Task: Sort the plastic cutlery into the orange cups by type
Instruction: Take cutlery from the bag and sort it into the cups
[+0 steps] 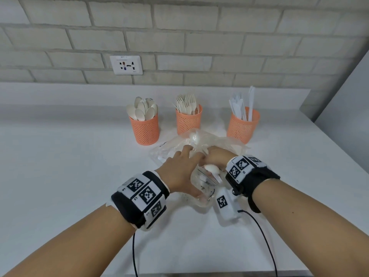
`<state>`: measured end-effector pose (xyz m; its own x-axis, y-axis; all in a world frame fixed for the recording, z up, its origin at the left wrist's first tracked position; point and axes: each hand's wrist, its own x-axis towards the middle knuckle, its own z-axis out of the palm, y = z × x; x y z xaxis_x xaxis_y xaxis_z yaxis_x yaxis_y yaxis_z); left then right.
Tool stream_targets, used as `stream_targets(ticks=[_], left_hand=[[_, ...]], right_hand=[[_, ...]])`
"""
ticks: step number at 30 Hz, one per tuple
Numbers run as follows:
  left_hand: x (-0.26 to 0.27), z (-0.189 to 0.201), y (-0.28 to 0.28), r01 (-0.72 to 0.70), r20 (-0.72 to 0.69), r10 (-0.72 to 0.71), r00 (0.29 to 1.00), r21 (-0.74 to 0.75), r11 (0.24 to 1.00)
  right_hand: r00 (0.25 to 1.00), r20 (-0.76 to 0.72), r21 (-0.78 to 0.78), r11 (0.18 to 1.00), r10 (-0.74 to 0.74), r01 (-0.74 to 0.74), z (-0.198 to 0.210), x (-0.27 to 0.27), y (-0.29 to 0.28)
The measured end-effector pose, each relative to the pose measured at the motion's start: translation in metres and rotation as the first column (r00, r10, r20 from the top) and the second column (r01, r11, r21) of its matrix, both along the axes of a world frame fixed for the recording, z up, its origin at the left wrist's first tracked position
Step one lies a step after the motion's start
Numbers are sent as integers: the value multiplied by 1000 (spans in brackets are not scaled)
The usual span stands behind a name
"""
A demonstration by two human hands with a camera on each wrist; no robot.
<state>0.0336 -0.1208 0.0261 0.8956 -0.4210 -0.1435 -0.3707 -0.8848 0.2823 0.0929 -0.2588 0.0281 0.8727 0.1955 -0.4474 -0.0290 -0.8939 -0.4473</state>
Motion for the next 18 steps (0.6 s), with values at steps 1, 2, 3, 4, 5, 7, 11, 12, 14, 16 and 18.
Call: stream_targets(ticks=[1, 2, 3, 4, 5, 7, 11, 12, 14, 16, 18], left_hand=[[0, 0, -2, 4, 58, -2, 998, -35, 999], [0, 1, -3, 0, 107, 8, 994, -70, 998], [2, 2, -3, -5, 140, 20, 990, -103, 995], [3, 2, -3, 1, 160, 21, 987, -137, 991], [4, 3, -3, 27, 178, 6, 984, -184, 983], [3, 4, -3, 131, 234, -58, 970, -309, 942], [10, -1, -10, 291, 358, -96, 929, -544, 787], [13, 0, -11, 264, 327, -59, 943, -629, 731], [18, 7, -10, 125, 197, 48, 979, -774, 621], [20, 14, -9, -88, -22, 160, 987, -905, 417], [22, 19, -9, -326, -315, 160, 936, -944, 52]], right_hand=[[999, -6, -15, 999, 42, -42, 0, 1, 1], [997, -5, -29, 997, 73, -73, 0, 1, 0], [998, -8, -9, 998, 66, -66, 1, 0, -1], [999, -9, 19, 998, 54, -54, 3, -1, -3], [998, -7, 37, 998, 59, -59, 3, 0, -3], [998, -13, 94, 994, 56, -54, 2, 2, -7], [987, -118, 335, 931, -113, 147, -3, 0, -13], [975, -159, 420, 883, -154, 208, -4, 0, -15], [955, -246, 480, 834, -169, 271, -4, 0, -21], [944, -294, 429, 861, -152, 273, -5, 0, -23], [959, -265, 311, 933, -98, 181, -6, 1, -24]])
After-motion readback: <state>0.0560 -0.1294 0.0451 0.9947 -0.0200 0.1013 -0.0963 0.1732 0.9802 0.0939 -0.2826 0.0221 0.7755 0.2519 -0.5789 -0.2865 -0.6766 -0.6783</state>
